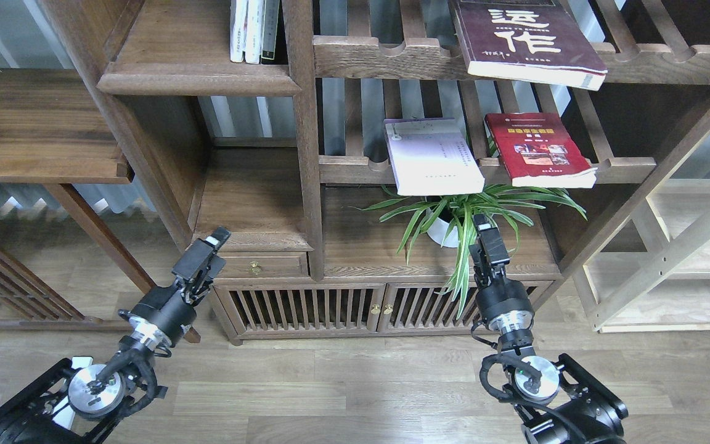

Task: Organize books on shelf
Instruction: 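Raise both grippers toward the middle shelf holding the red book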

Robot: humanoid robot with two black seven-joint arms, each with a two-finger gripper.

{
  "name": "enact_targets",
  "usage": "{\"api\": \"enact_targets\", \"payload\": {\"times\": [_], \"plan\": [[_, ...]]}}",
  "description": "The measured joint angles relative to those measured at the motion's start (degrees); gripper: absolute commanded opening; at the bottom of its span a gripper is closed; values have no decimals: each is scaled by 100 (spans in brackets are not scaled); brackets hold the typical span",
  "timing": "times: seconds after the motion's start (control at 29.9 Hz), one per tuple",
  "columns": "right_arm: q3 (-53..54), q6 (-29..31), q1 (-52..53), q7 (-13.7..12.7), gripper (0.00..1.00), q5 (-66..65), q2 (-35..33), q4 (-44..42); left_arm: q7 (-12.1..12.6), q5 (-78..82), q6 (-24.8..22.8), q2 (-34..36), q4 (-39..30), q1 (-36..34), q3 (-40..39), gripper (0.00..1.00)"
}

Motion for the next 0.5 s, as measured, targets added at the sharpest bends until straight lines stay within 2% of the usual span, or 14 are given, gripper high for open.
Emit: {"api": "enact_targets", "payload": {"times": [0.5], "plan": [[-50, 0, -136, -9, 100, 0, 0, 35, 5, 103, 0, -107, 2, -188, 307, 99]]}}
